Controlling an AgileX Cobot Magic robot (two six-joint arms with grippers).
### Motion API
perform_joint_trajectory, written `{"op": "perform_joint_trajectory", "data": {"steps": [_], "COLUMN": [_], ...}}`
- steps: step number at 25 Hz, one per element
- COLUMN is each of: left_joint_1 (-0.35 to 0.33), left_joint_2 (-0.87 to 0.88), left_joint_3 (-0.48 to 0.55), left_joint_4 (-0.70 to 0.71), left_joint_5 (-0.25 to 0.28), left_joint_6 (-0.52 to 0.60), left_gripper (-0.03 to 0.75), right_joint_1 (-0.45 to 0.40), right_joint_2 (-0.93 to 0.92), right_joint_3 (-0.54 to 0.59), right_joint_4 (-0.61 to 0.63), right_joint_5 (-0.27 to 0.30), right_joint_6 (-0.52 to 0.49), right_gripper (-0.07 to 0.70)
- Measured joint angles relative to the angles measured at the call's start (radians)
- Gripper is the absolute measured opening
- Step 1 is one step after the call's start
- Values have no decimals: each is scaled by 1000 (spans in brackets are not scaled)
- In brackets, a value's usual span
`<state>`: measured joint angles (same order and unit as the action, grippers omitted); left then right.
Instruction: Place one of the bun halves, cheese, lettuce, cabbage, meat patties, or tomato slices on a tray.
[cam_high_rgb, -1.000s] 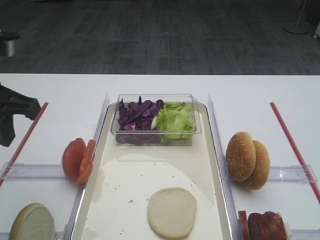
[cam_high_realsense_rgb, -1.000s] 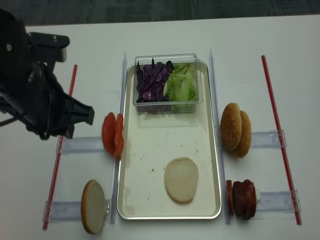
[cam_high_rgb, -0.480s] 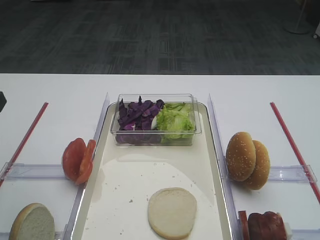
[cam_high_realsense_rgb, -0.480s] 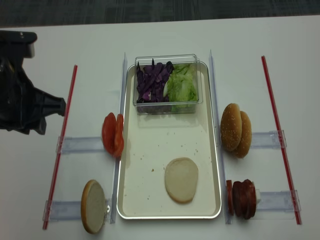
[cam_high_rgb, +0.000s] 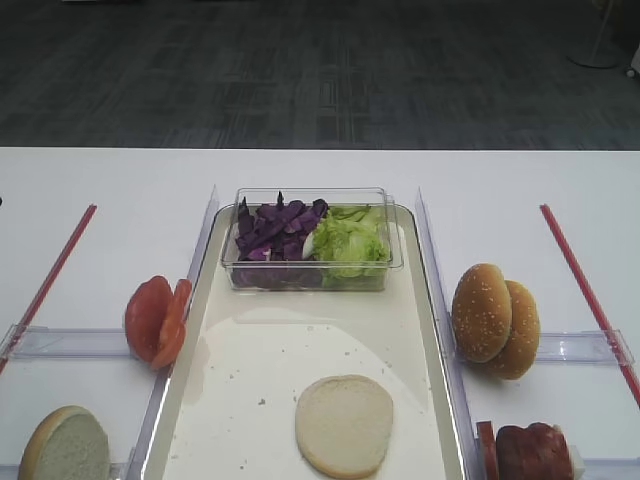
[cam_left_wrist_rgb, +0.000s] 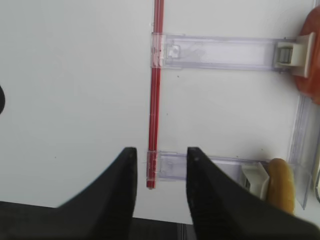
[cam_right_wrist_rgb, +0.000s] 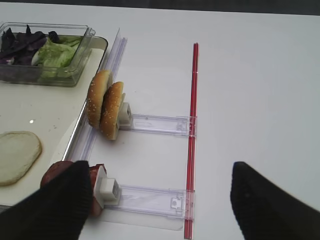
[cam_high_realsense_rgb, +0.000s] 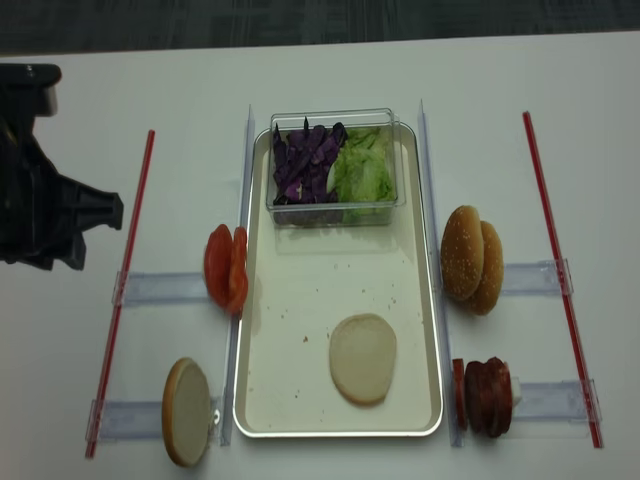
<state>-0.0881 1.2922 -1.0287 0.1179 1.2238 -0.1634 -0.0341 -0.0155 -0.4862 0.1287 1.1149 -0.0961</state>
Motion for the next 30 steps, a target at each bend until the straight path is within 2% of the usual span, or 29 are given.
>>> {"op": "perform_joint_trajectory", "data": {"steps": [8,13,25,30], "left_joint_1": [0,0,0,0], "left_joint_2": [-157,-345,-653,-799], "left_joint_3": [157,247,346,423], "left_joint_4": [-49,-71,-71,-71], "left_joint_5": [2,9,23,30], "left_joint_6": [58,100,103,103], "left_gripper": [235,234,234,234], "right_joint_1": [0,0,0,0], "right_joint_2": [0,0,0,0], "right_joint_3": [0,0,0,0], "right_joint_4": [0,0,0,0], "right_joint_5": [0,0,0,0], "right_joint_6": [0,0,0,2], "right_gripper": [589,589,589,589]}}
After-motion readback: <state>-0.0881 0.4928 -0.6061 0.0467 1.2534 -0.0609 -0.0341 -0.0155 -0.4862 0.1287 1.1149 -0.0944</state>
